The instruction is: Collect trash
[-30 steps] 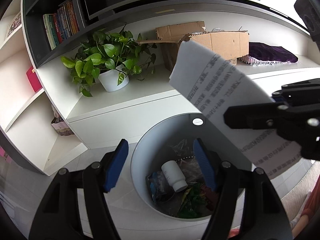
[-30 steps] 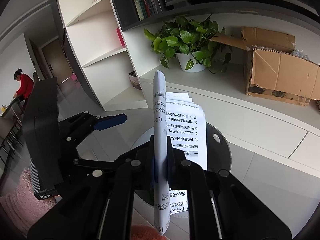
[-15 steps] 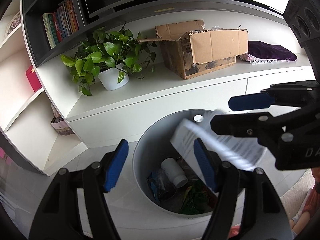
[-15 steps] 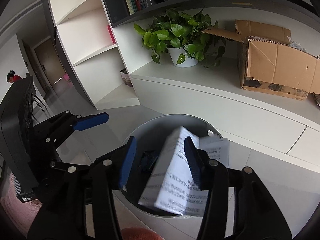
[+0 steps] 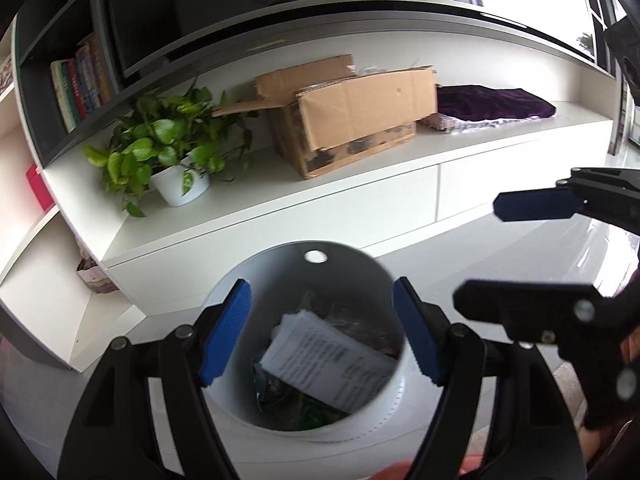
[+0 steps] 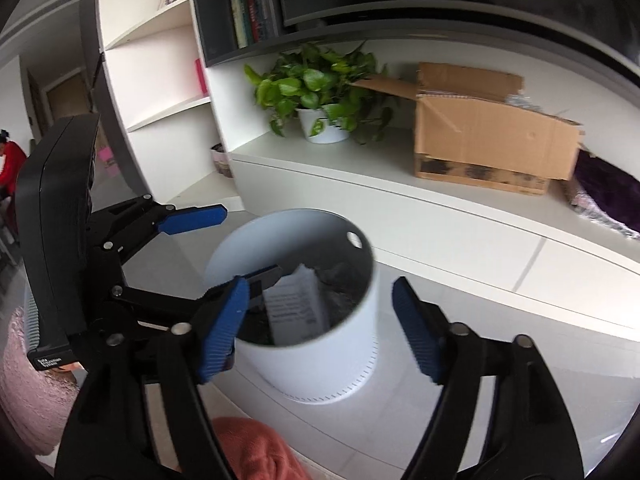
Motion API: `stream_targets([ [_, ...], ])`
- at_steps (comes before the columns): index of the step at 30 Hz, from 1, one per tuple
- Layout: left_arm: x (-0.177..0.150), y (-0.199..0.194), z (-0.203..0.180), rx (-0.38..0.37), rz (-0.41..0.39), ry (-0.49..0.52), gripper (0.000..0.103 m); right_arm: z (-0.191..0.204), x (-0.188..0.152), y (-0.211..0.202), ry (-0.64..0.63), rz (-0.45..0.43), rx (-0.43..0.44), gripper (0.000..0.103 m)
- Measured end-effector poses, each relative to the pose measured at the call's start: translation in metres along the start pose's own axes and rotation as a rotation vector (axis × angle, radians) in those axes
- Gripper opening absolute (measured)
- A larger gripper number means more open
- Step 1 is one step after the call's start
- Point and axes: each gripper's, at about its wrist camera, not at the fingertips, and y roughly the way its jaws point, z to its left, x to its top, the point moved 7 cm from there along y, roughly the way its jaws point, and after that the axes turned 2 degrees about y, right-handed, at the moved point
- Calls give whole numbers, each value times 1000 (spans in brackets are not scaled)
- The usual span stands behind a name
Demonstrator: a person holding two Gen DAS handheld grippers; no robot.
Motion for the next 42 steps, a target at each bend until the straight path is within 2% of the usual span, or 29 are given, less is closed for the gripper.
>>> stream_targets([
  [12, 25, -21, -132, -164, -18, 88, 83, -93, -67, -104, 160, -5, -233, 94],
  [17, 34, -34, -186, -248, -11, 98, 85, -135, -103, -150, 242, 11, -344, 95],
  [23, 40, -51, -238, -309, 3, 107, 86, -175, -144, -202, 340, 20, -452, 95],
  [29, 43, -63, -274, -348, 14, 123, 89, -192, -170, -241, 397, 14, -515, 96],
  [34, 45, -73, -294, -350, 6, 172, 90, -197, -181, -262, 433, -3, -539, 96],
  [42, 45, -71, -299, -347, 14, 175, 90, -201, -187, -276, 468, -10, -557, 96],
])
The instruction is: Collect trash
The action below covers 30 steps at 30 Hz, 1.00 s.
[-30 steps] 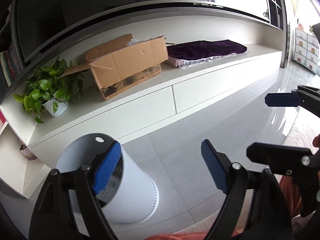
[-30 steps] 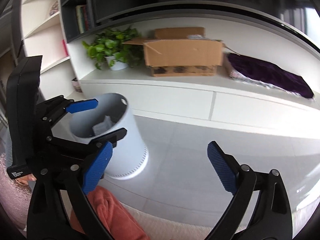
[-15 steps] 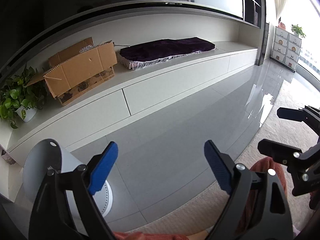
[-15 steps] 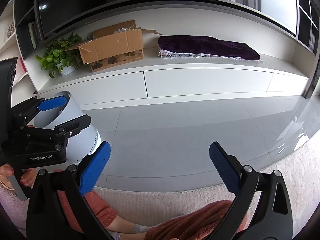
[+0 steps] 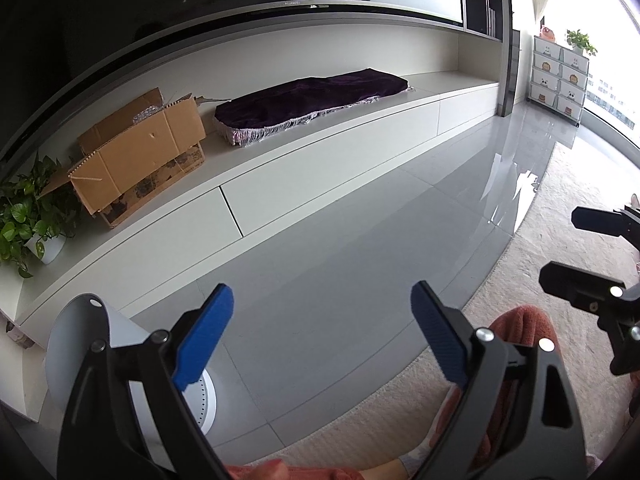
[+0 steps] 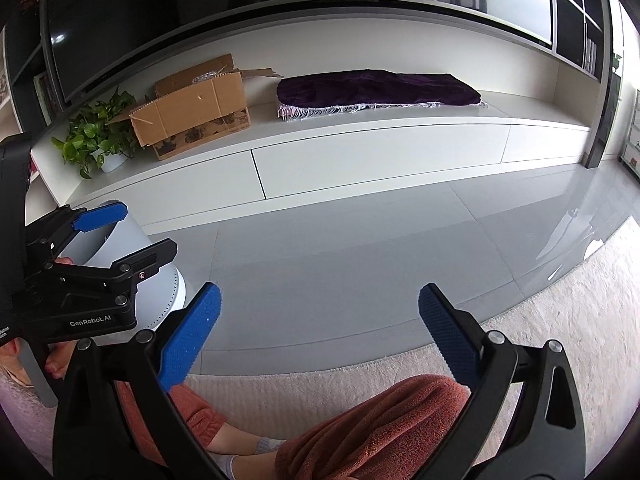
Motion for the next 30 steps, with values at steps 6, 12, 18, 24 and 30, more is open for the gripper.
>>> stream_targets([
  [6, 0, -2, 5, 8, -4, -5, 90, -1, -1, -4, 6, 1, -3, 96],
  [12, 1, -5, 7, 20, -5, 0, 90, 3, 0, -2, 1, 5, 0, 96],
  [18, -1, -4, 7, 23, 8, 2, 91, 4, 0, 0, 0, 11, -2, 96],
  [24, -2, -3, 6, 21, 18, -2, 91, 3, 0, 0, 0, 11, -6, 96],
  [30, -3, -5, 5, 23, 31, -5, 91, 1, 2, -5, 4, 5, -9, 96],
])
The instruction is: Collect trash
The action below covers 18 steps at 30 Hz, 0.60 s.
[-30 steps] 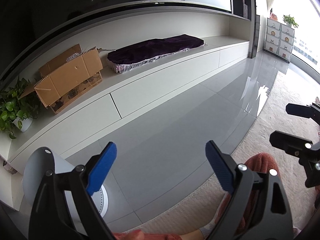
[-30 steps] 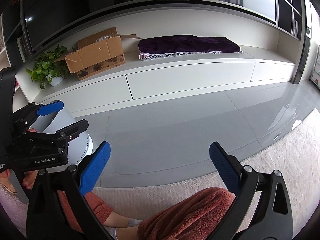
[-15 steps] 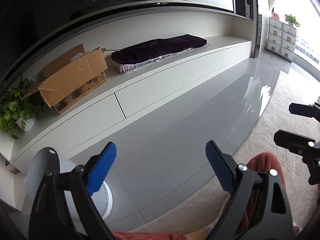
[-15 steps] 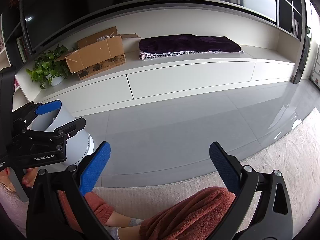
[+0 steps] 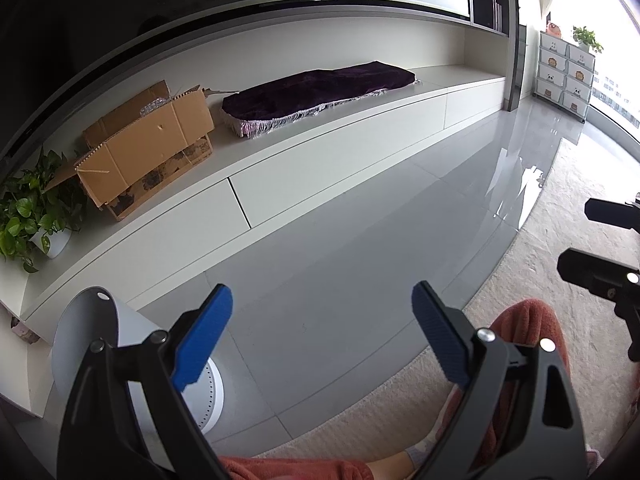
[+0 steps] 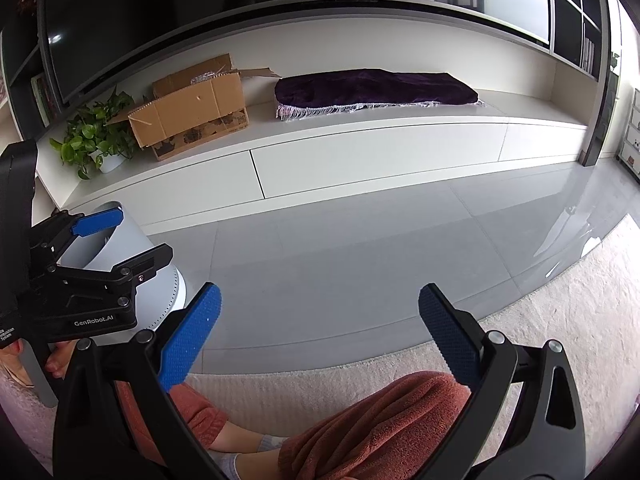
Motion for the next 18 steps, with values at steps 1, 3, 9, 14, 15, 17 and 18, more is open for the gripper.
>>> stream_targets([
  [1, 0, -1, 0, 4, 3, -2, 91, 0, 0, -2, -1, -1, 0, 96],
  [3, -1, -5, 3, 20, 10, -8, 91, -2, 0, -6, -2, -3, 1, 96],
  [9, -3, -25, 22, 66, 15, -39, 91, -12, 1, -20, -4, 5, 20, 96],
  [14, -6, -41, 34, 72, 34, -65, 91, -17, 4, -35, -18, 19, 43, 96],
  [15, -7, -43, 35, 68, 41, -70, 91, -17, 4, -37, -24, 23, 48, 96],
  [17, -9, -47, 35, 66, 54, -73, 91, -15, 4, -41, -33, 32, 56, 96],
  [18, -9, -48, 35, 67, 60, -70, 91, -14, 4, -43, -35, 37, 61, 96],
])
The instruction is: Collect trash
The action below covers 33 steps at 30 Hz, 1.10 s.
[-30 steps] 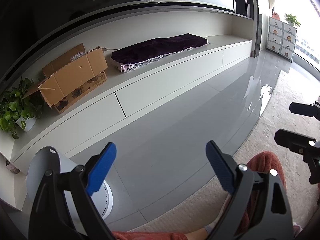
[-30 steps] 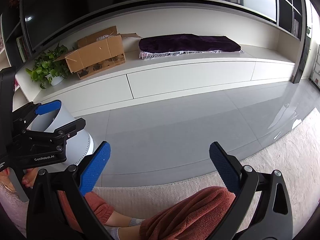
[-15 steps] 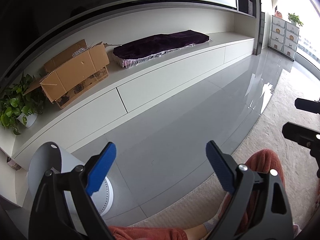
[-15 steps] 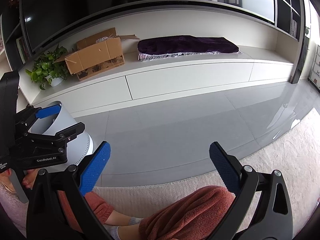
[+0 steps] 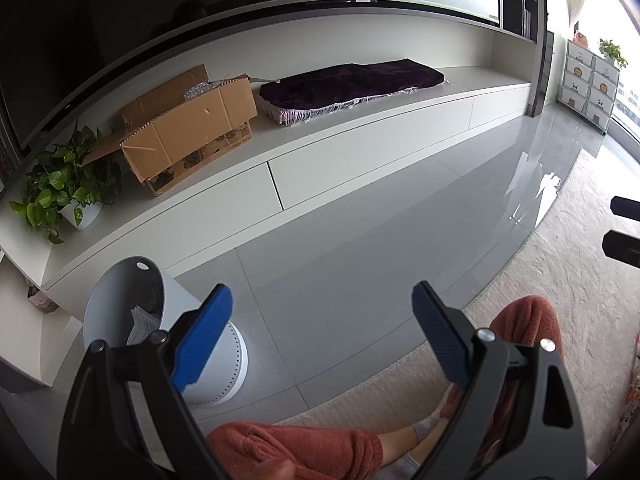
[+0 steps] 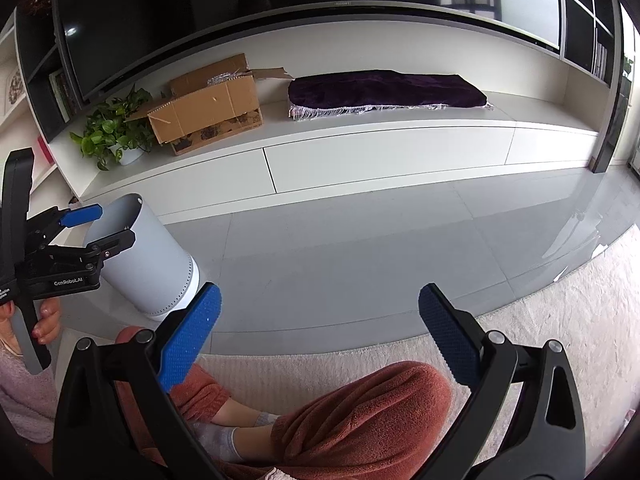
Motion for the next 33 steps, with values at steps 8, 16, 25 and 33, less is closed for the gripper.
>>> stream_targets([
  [8, -1, -10, -1, -7, 17, 8, 91, 12, 4, -8, -28, 9, 16, 96],
  [16, -5, -9, 2, -9, 28, -1, 91, 17, 9, -5, -33, 12, 21, 96],
  [25, -6, -9, 1, -9, 27, -1, 91, 19, 7, -3, -30, 17, 20, 96],
  [33, -7, -8, 1, -10, 29, 1, 91, 19, 8, -4, -31, 10, 18, 96],
])
